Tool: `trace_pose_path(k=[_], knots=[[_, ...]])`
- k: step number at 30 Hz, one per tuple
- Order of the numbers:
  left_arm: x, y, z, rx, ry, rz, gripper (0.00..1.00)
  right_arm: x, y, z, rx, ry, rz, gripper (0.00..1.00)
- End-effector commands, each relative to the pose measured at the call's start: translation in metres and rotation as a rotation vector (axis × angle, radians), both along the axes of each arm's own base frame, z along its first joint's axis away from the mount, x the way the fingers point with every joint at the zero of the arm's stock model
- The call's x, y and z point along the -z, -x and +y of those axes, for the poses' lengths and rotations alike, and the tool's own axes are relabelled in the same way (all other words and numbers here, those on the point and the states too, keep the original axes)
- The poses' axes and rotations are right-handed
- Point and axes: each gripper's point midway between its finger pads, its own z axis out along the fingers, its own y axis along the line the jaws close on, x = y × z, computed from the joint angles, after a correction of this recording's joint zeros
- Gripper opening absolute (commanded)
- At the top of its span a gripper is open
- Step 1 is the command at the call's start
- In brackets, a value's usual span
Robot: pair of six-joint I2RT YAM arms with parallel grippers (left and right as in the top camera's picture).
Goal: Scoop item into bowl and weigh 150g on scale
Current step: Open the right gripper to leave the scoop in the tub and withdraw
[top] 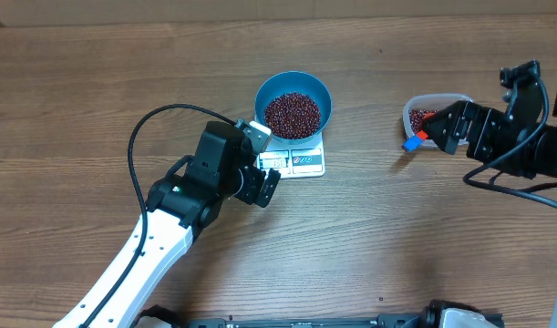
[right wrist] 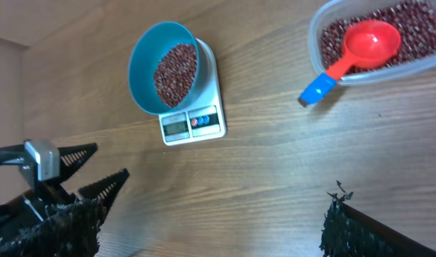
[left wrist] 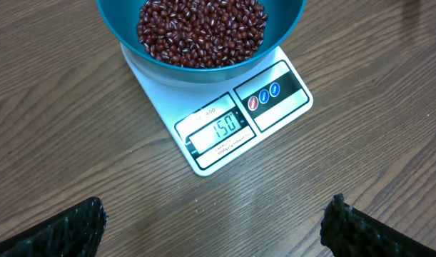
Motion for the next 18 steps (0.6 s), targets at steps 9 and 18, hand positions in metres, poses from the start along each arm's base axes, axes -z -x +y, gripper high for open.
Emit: trace_pose_path(k=[9, 18], knots=[[0.003, -0.001, 0.002, -0.005, -0.009, 0.001, 0.99, -0.021, -0.024, -0.022, 0.067, 0.161, -0.216, 1.00], [0.003, -0.001, 0.002, -0.005, -0.009, 0.001, 1.00, -0.026, -0.026, -0.023, 0.094, 0.220, -0.563, 1.00]])
